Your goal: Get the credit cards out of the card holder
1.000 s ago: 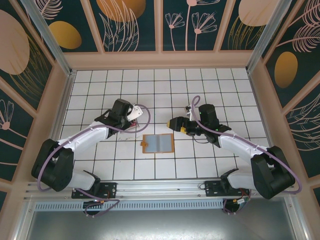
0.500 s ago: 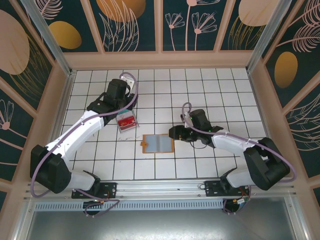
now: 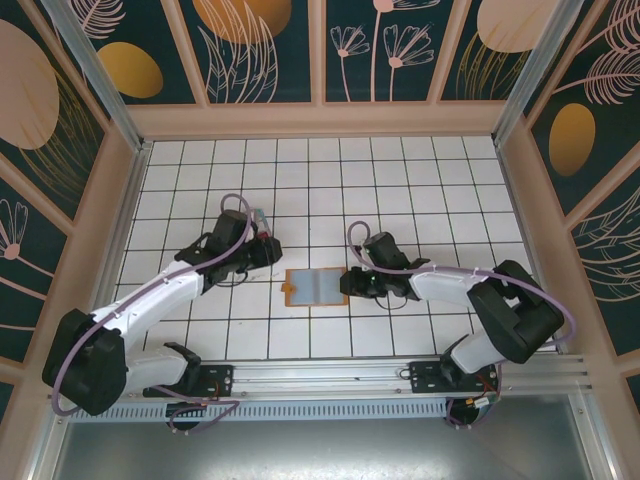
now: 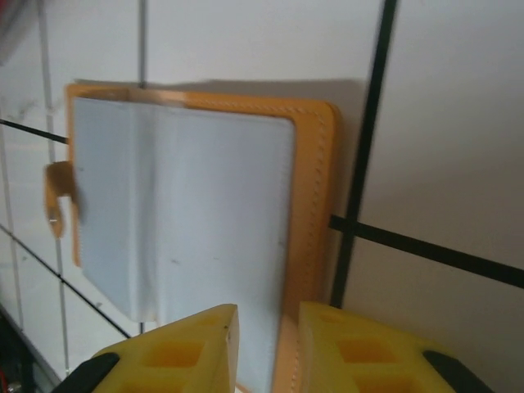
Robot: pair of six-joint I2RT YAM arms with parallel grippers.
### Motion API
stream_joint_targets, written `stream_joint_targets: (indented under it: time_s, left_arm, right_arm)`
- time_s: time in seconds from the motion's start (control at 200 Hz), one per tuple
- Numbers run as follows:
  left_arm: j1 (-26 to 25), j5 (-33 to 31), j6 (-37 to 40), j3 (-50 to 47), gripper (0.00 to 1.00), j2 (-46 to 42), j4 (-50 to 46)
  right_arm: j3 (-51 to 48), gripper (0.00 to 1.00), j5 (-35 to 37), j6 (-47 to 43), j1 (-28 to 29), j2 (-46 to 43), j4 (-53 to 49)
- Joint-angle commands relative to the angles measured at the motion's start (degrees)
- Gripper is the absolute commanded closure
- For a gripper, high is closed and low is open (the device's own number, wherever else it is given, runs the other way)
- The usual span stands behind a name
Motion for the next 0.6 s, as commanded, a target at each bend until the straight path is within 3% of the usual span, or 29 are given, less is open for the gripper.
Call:
stream_joint_targets:
  time_s: [0.0,0.195,0.596]
  left_arm:
    - [-2.5,2.4,-7.2,-2.3,0.53,0.1,5.9]
    - [-6.9,2.2,-9.5,-2.6,0.54,6.8,8.8]
    - [-8.8,3.2,-8.7,0.1,0.55,15.7,9.6]
  right_arm:
    - [-0.8,0.78,1.6,1.1,0.8,1.8,0.9]
    - [-0.8,0.80,2.3,1.3,1.2,2.2,0.9]
    - [-0.8,0.82,2.9,1.1,1.2,1.9,0.1]
